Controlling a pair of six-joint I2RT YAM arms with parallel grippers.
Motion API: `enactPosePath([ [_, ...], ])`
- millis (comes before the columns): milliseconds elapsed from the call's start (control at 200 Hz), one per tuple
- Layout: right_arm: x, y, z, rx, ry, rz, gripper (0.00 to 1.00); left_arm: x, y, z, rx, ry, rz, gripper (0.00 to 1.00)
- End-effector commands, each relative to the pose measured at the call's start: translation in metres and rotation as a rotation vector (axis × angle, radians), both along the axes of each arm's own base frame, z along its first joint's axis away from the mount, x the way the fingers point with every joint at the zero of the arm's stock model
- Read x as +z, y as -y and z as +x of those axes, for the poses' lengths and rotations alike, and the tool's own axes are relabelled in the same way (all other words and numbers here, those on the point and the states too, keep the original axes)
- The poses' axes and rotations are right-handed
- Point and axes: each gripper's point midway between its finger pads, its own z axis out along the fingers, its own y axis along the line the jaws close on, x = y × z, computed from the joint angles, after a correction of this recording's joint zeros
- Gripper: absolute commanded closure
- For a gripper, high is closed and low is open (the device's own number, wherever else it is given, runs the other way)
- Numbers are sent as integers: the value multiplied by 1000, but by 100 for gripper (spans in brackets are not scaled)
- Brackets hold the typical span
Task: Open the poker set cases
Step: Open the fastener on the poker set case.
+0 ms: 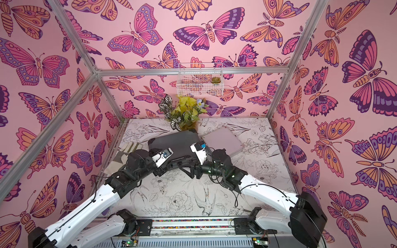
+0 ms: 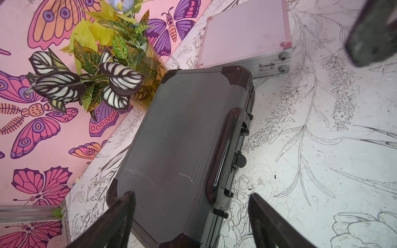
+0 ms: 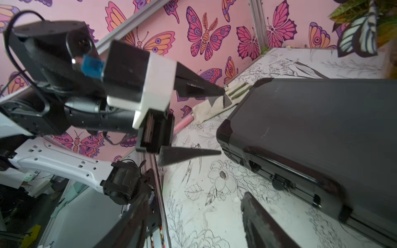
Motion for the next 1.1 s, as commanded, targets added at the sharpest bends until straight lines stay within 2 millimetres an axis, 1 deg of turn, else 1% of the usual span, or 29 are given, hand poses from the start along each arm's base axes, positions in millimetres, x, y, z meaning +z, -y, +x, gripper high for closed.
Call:
enactPosePath([
  [0, -40, 21, -7, -40, -24, -146, 30, 21, 0, 4, 37, -16, -126, 16],
  [90, -45, 26, -4, -66, 6, -133, 27, 27, -6, 15, 108, -40, -197, 15],
  [150, -49, 22, 2, -86, 18, -96, 26, 32, -13, 25, 192, -70, -271, 14],
  [205, -49, 12, 8, -78, 30, -59, 26, 32, -17, 32, 236, -111, -301, 15],
  [325, -63, -12, 17, -28, 10, -25, 27, 27, -26, 44, 339, -174, -312, 17],
  [471, -84, -33, 31, -9, 17, 38, 28, 24, -43, 48, 459, -248, -324, 17],
  [496, -83, -36, 32, -4, 26, 53, 29, 24, -46, 48, 481, -265, -335, 17],
  [511, -94, -39, 34, -2, 10, 41, 29, 23, -48, 48, 495, -277, -343, 17],
  [521, -96, -40, 35, -3, 9, 44, 29, 24, -49, 48, 505, -284, -350, 17],
  [581, -106, -45, 39, -1, 0, 63, 29, 20, -55, 46, 557, -338, -396, 17],
  [691, -123, -52, 46, -10, -1, 110, 29, 6, -64, 45, 626, -404, -482, 17],
  [876, -144, -56, 58, -57, -13, 130, 29, -3, -81, 57, 697, -476, -579, 18],
  [941, -148, -56, 62, -71, 2, 124, 28, -10, -85, 63, 723, -531, -624, 19],
  [1091, -155, -59, 68, -81, 31, 109, 28, -25, -87, 72, 763, -671, -741, 21],
])
